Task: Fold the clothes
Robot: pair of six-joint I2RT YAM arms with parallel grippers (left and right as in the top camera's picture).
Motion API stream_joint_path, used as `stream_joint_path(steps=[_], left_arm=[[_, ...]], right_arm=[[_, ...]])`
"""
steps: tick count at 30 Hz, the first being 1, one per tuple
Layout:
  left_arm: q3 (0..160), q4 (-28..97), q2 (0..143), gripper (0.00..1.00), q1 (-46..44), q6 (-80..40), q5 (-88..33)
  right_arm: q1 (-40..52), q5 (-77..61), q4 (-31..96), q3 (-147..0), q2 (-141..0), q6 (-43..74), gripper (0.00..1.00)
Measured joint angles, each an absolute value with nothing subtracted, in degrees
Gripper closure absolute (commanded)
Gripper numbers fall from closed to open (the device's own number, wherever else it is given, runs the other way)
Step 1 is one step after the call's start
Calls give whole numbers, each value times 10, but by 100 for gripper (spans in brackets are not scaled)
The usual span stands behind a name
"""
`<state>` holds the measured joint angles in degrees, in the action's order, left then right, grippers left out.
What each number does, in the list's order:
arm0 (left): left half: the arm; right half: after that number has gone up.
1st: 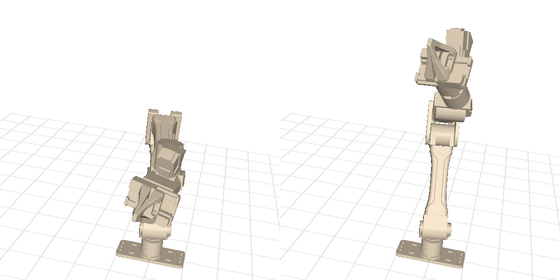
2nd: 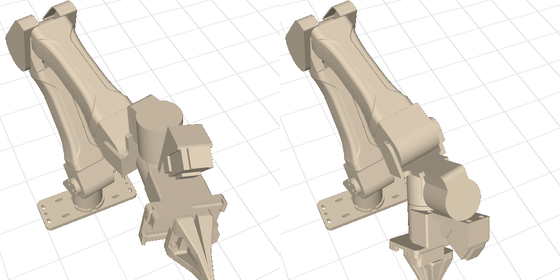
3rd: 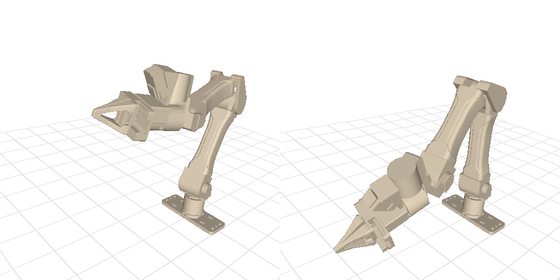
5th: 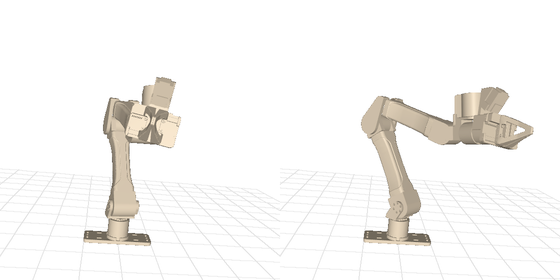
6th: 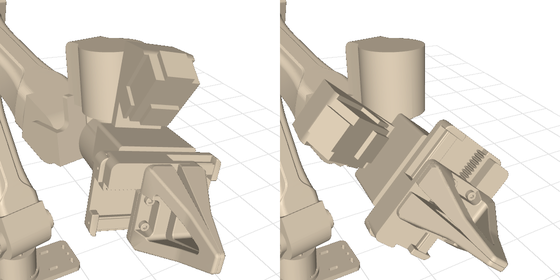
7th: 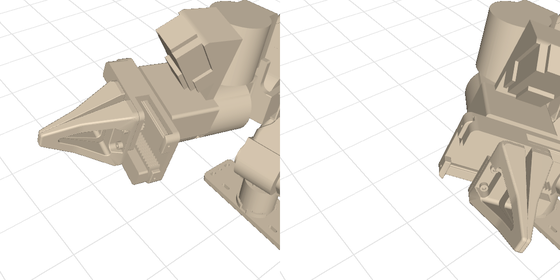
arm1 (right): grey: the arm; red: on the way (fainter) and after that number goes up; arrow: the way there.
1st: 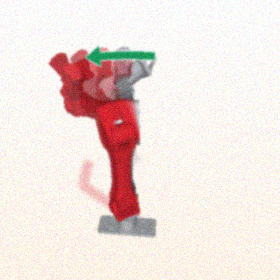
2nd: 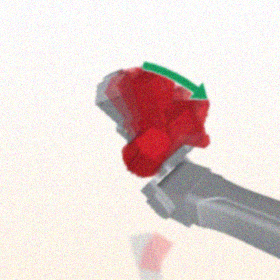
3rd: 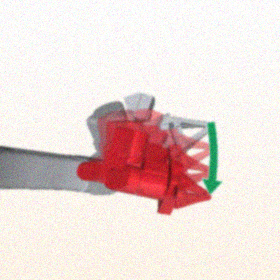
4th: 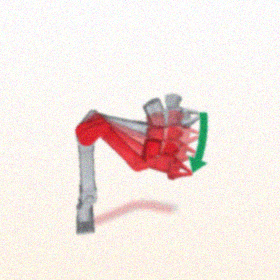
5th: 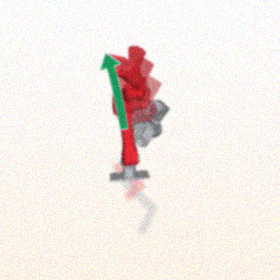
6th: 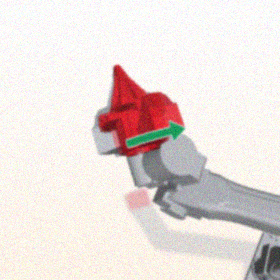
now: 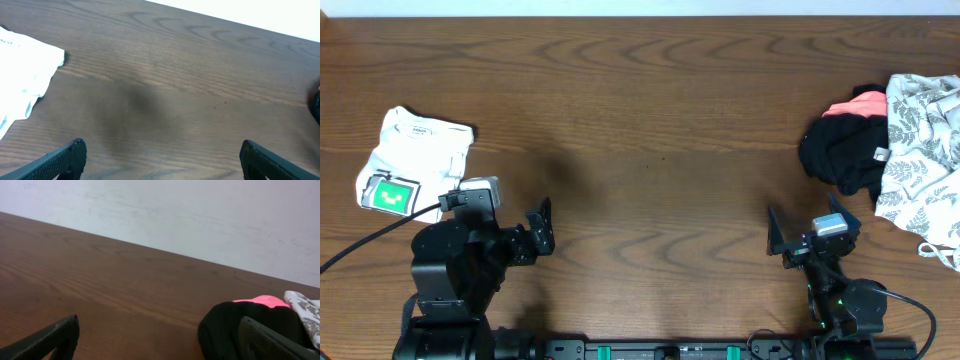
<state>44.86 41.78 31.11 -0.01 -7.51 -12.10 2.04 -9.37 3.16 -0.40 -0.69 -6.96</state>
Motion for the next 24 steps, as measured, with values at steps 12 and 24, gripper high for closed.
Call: stream_joint_path(steps=[12, 24], left_arm=[[438, 513, 230, 2, 0, -75, -81], [268, 401, 58, 2, 0, -72, -8]], right_arm=[[20, -94, 32, -4, -7, -70, 1], [20, -93, 32, -4, -7, -70, 1]])
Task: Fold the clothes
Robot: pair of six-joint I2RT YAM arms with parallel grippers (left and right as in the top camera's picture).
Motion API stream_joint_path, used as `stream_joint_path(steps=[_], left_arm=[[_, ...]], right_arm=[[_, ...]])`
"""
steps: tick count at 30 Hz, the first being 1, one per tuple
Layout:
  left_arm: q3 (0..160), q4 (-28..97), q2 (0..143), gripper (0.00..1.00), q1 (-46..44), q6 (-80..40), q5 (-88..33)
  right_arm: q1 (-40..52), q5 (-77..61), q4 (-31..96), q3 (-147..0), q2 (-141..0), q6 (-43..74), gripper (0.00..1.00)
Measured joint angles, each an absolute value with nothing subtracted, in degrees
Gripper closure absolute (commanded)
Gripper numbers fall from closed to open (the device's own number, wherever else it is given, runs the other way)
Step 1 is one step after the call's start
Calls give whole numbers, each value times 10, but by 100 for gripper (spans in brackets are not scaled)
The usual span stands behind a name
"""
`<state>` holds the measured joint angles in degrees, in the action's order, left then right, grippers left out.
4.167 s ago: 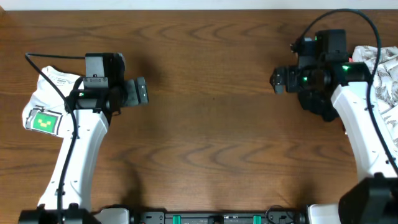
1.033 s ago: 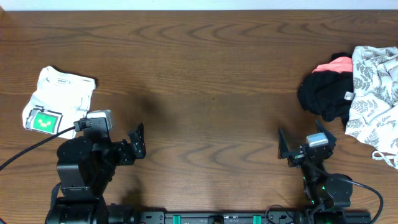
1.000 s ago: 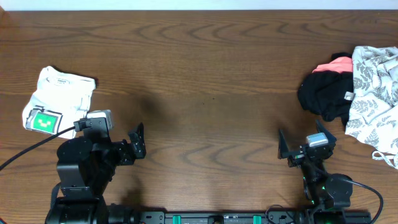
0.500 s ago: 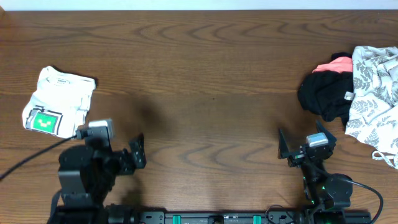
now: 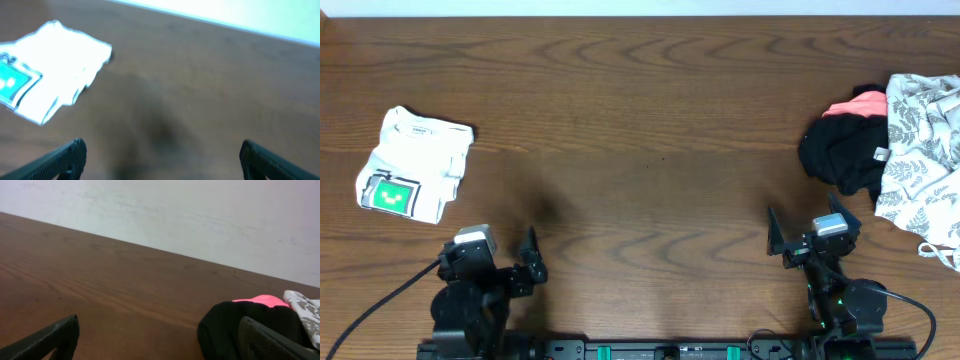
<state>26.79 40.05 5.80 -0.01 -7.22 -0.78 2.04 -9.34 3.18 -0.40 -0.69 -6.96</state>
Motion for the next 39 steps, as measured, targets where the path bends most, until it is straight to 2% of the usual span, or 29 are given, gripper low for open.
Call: stream_joint_path(steps=[7, 12, 17, 22, 29, 34, 39], left_arm=[[167, 240, 7, 2, 0, -72, 0], [115, 131, 6, 2, 0, -62, 1], [55, -30, 6, 2, 0, -44, 2], [15, -121, 6, 2, 0, -35, 3], [4, -130, 6, 2, 0, -14, 2], [4, -8, 5, 2, 0, -10, 3], [11, 14, 6, 2, 0, -10, 0]], right_arm=[[20, -93, 32, -4, -7, -70, 1], [20, -93, 32, -4, -7, -70, 1], [20, -93, 32, -4, -7, -70, 1], [20, -93, 32, -4, -7, -70, 1], [20, -93, 32, -4, -7, -70, 1], [20, -93, 32, -4, -7, -70, 1], [20, -93, 32, -4, -7, -70, 1]])
